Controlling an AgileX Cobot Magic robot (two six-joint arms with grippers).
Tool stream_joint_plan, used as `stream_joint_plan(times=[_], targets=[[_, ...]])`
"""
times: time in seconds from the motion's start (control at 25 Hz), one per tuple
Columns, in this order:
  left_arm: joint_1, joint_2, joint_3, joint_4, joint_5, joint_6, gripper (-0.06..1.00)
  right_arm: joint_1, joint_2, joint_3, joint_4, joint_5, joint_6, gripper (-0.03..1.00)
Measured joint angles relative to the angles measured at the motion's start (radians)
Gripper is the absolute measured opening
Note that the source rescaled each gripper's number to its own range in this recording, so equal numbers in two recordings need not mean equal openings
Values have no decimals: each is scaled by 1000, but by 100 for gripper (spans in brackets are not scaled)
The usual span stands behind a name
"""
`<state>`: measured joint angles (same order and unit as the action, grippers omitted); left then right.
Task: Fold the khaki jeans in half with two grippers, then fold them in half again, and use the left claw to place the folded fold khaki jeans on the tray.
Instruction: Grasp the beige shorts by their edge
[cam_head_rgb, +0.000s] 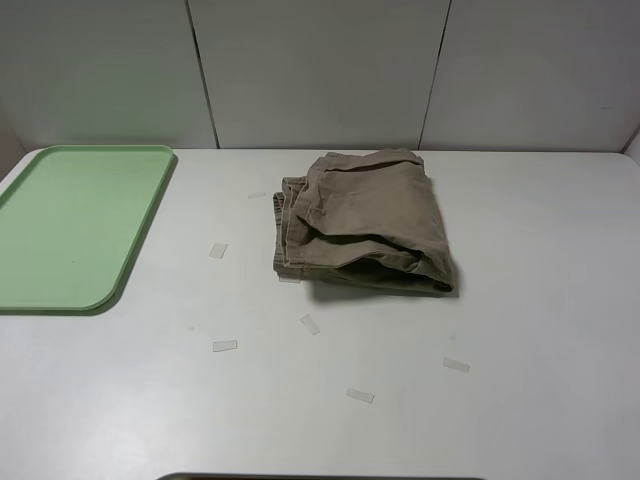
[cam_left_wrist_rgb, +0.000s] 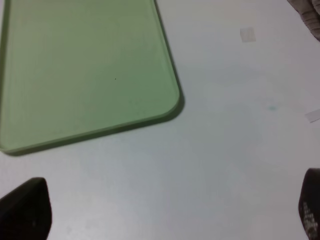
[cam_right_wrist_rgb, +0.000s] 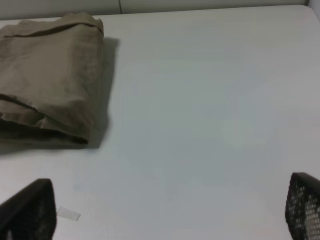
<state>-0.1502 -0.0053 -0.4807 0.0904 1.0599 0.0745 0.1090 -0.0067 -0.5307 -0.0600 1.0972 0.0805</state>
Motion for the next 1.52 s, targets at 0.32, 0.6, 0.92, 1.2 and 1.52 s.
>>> stream_joint_plan(times=[0.32,0.6,0.92,1.2,1.52], targets=[[0,0,0,0,0,0,100,0,0,0,-2,-63,-3,100],[0,0,0,0,0,0,100,0,0,11,-22,-104,-6,100],[0,0,0,0,0,0,100,0,0,36,-16,-80,-52,100],[0,0,0,0,0,0,100,0,0,36,-16,-80,-52,100],[0,0,0,0,0,0,100,0,0,36,-16,-80,-52,100]])
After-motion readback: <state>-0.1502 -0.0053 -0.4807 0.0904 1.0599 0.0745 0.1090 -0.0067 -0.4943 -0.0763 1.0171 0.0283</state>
